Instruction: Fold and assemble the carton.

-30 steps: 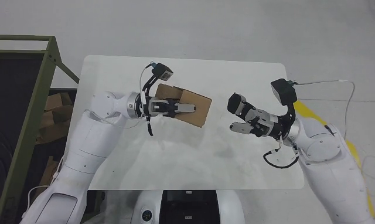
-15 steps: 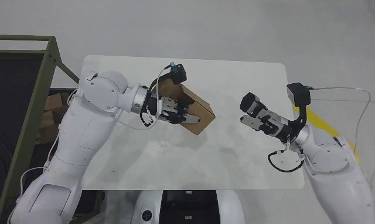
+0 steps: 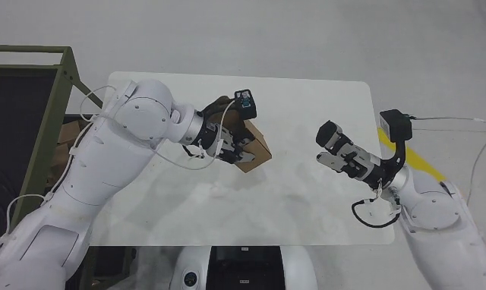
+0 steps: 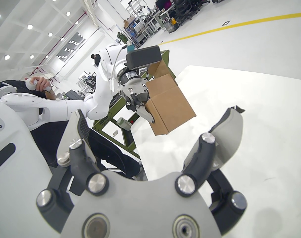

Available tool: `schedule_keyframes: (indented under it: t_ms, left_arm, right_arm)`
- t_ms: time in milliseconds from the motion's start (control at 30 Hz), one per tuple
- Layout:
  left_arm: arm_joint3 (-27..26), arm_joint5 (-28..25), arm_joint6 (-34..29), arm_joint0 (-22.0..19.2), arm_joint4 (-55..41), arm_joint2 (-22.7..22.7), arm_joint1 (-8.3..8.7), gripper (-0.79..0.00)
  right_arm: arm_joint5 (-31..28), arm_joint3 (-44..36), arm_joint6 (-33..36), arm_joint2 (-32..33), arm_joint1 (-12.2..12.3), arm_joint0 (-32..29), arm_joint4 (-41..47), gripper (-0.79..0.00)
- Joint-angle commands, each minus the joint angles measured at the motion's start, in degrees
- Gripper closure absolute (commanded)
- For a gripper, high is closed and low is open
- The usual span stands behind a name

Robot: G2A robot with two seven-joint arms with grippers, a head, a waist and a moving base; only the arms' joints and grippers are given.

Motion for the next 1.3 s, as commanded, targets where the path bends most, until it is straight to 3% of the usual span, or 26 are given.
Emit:
schedule_keyframes:
  t_ms: [0, 300, 433, 600, 867, 1267]
  left_arm:
    - [0.0, 0.0, 0.0, 0.0, 0.0, 0.0, -0.01, 0.0]
    - [0.0, 0.0, 0.0, 0.0, 0.0, 0.0, -0.01, 0.0]
    - [-1.1, -1.2, 1.2, 1.0, 5.9, 2.2, 0.1, 0.0]
    - [-3.6, -3.2, 3.2, -0.6, 11.7, 6.6, 0.64, 0.0]
    - [-2.6, -7.4, 7.4, -4.8, 19.0, 13.2, 2.65, 0.0]
    - [2.3, -11.4, 11.4, -8.2, 22.4, 18.9, 5.75, 0.0]
  right_arm:
    - [0.0, 0.0, 0.0, 0.0, 0.0, 0.0, 0.0, -0.785]
    - [0.0, 0.0, 0.0, 0.0, 0.0, 0.0, 0.0, -0.785]
    - [0.0, 0.0, 0.0, 0.0, 0.0, 0.0, 0.0, -0.785]
    - [0.0, 0.0, 0.0, 0.0, 0.0, 0.0, 0.0, -0.785]
    - [0.0, 0.0, 0.0, 0.0, 0.0, 0.0, 0.0, -0.785]
    - [0.4, -0.3, -1.8, 0.3, 0.0, -1.2, -1.5, -0.785]
